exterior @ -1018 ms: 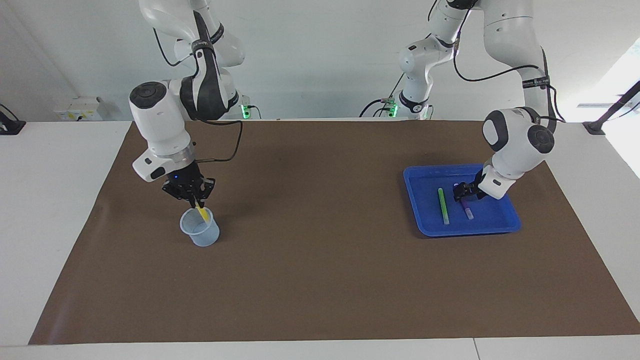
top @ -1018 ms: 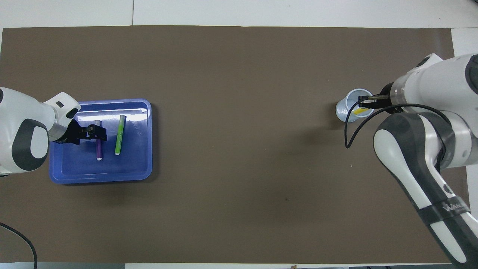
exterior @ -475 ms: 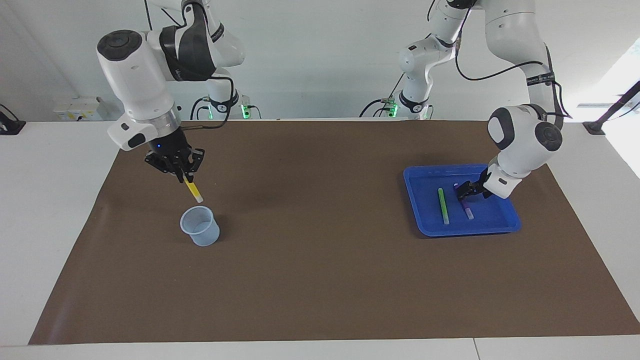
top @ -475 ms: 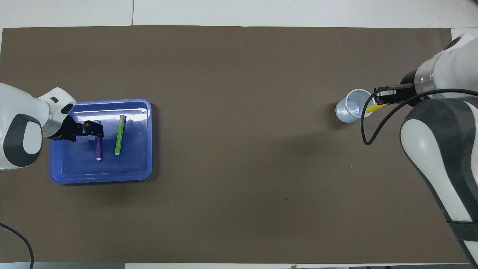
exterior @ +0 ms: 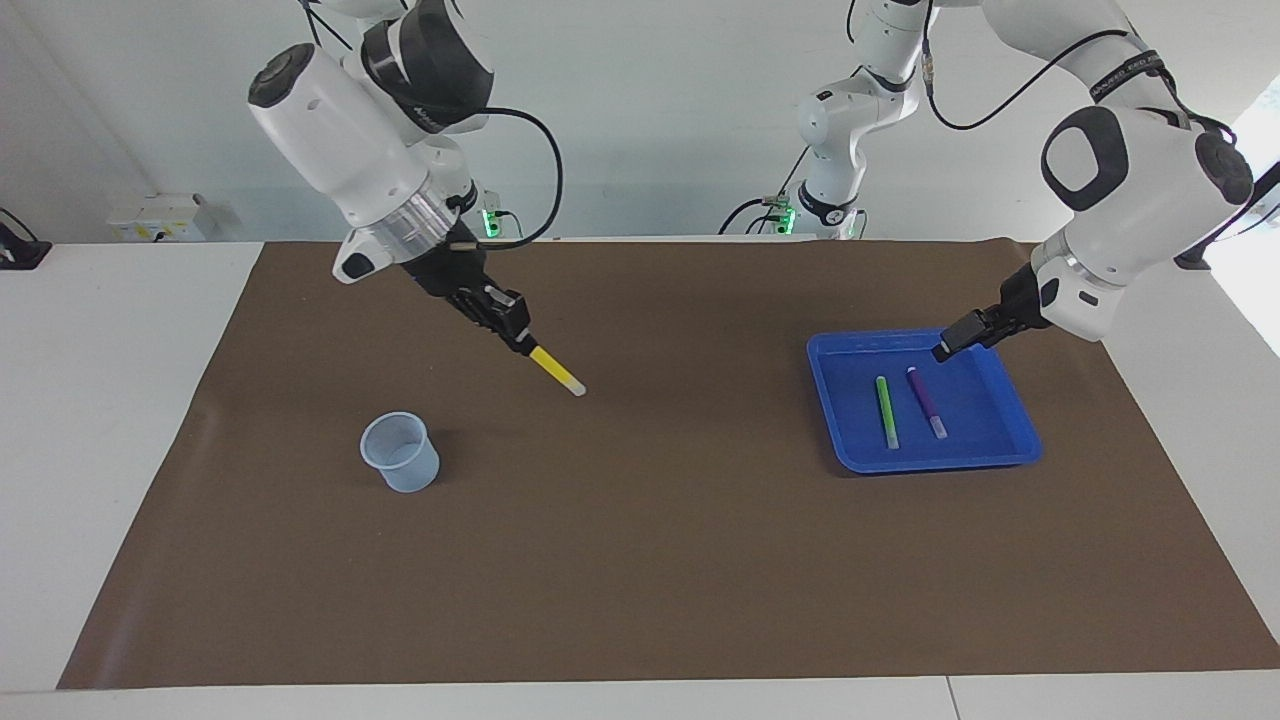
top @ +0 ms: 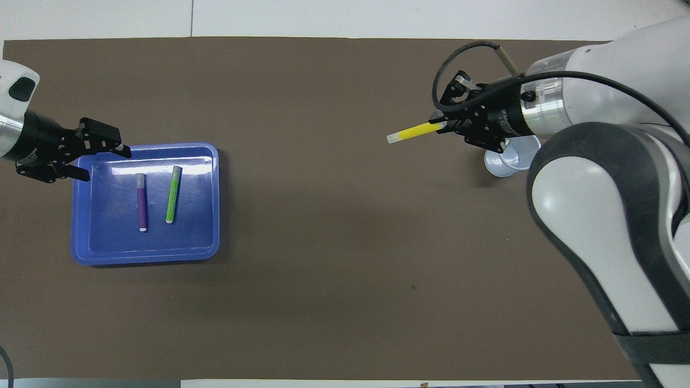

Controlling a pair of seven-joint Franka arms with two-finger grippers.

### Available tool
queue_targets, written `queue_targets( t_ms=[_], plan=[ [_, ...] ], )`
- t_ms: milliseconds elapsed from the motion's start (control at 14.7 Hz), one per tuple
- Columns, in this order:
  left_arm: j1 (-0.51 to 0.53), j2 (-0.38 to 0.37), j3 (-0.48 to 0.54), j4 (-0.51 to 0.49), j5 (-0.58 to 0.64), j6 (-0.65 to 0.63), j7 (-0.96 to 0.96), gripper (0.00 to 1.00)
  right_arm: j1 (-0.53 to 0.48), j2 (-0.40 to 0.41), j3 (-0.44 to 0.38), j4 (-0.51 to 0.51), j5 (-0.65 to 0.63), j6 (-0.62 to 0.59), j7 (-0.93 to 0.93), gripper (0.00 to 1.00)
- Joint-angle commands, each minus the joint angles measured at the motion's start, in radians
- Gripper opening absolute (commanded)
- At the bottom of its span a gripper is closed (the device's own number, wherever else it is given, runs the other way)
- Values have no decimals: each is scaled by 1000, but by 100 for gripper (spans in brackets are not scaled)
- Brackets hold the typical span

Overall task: Right arm passes pens to left for tray arrangement
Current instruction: 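Pull the yellow pen from the cup with the right gripper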

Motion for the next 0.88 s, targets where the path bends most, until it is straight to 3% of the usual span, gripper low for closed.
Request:
queue_targets(
  t_ms=[0, 204, 407, 814],
  plan=[
    [-10, -74, -30, -6, -79, -17, -237, 100, -9, 63, 62, 73, 36, 60, 190, 0],
    [-10, -125, -77, -6, -150, 0, -505, 100, -7, 126, 129, 162, 30, 72, 392, 0],
    [-22, -160, -108, -19, -213, 70, -758, 100, -3, 133, 211, 165, 18, 108, 545, 0],
    [-115, -217, -109, -44, -245, 150, -1200, 100, 17, 141, 298, 166, 15, 141, 706, 0]
  ],
)
